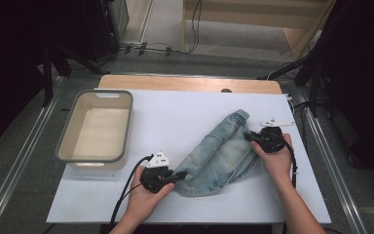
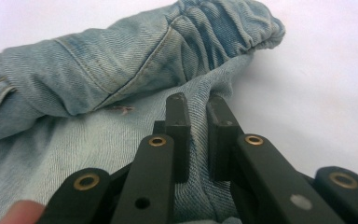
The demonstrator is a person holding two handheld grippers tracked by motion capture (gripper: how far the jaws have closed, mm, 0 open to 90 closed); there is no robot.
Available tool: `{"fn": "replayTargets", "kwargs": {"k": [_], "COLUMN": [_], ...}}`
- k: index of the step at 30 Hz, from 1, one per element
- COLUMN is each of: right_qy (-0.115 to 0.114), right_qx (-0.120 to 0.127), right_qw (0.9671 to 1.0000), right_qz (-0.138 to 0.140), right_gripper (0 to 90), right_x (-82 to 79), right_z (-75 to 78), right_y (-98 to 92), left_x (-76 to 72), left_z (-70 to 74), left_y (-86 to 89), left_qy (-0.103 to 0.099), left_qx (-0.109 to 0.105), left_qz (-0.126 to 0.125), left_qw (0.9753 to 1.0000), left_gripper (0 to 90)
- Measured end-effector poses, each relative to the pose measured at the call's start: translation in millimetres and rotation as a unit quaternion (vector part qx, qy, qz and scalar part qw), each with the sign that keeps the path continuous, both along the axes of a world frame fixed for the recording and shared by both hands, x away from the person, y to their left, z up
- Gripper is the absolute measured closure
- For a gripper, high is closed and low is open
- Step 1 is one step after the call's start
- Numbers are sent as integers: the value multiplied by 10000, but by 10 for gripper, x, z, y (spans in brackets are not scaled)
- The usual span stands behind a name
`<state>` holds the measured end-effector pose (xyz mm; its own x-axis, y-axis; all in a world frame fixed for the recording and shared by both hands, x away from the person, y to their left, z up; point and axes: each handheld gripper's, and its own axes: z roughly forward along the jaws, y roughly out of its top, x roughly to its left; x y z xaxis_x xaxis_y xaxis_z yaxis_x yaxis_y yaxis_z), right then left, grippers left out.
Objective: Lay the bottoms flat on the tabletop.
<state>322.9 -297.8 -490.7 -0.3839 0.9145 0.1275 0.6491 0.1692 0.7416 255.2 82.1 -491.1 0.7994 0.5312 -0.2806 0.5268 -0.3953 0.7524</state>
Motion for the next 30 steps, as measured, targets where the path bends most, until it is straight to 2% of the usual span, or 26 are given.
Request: {"fn": "replayTargets", "kwargs": {"k": [10,16,19,22,24,26,28,30], "right_qy": [-25,-105,-137,-153,-219,-351,-491,-739], "right_qx": [114,237,270,155,47,187,371,417], "right_qw": [9998,9990,9986,9987,9987,9982,9974,9956], "right_qz": [-148,-358,-436,-452,-464,-441,-387,-393], "right_gripper": [801,801,801,787,727,593,432,338], "right_x": [-168,-350,-421,-436,-453,-485,-523,-584], "right_z": [17,68,75,23,-36,-81,-88,-49], "right_y": [-240,-350,-400,-414,-419,-450,-480,-499], "left_x": [165,173,159,185,189,178,165,162], "left_z": [-11,26,17,-32,-48,-42,-17,21], "left_y": [-107,-166,-201,-204,-196,-187,-167,-143], "left_qy": [96,269,259,299,311,231,148,74], "left_qx": [-95,-317,-291,-251,-222,-171,-182,-190], "left_qz": [-83,-215,-250,-150,-129,-135,-154,-159], "left_qw": [9999,9989,9989,9991,9992,9995,9996,9997], "left_gripper": [839,839,838,838,833,800,699,558]}}
